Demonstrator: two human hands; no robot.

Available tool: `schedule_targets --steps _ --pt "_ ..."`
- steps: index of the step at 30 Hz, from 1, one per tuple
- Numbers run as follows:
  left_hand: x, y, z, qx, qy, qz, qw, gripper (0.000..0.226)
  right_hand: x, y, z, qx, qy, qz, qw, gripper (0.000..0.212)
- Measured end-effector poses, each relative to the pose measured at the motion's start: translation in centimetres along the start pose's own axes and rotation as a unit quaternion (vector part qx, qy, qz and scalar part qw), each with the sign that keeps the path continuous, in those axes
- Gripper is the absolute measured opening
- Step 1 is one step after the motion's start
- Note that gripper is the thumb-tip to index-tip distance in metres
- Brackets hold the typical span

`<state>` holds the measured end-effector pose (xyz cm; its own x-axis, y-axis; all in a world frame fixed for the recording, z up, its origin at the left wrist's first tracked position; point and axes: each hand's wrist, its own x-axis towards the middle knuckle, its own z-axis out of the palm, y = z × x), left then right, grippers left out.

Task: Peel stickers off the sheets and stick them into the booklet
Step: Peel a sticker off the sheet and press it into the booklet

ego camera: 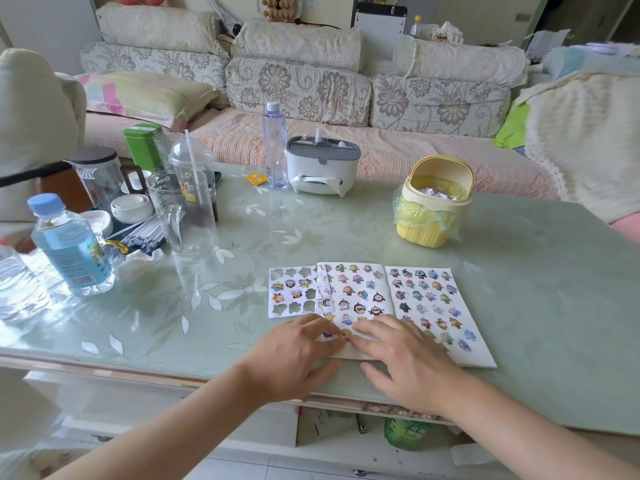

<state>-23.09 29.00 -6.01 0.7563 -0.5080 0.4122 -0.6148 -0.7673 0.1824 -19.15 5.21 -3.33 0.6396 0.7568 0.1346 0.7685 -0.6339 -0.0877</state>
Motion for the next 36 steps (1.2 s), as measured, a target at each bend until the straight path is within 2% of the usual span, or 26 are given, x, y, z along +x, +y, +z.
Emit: schedule_targets --steps 8,24,36 --pt "-0.4 0.0 0.2 -0.019 0.008 -0.016 1.0 0.033 0.9 -1.4 0.1 -0.055 -0.032 0.018 0.998 0.055" --pt "0.3 1.7 0.3 0.051 -0.035 -0.083 0.995 0.058 -0.9 -0.6 0.6 -0.008 -0.031 0.032 0.999 0.057" --pt "-0.1 0.9 0.0 0.025 -0.007 -0.039 0.999 0.05 -0.6 -0.8 0.3 -0.016 -0.048 0.038 0.998 0.062"
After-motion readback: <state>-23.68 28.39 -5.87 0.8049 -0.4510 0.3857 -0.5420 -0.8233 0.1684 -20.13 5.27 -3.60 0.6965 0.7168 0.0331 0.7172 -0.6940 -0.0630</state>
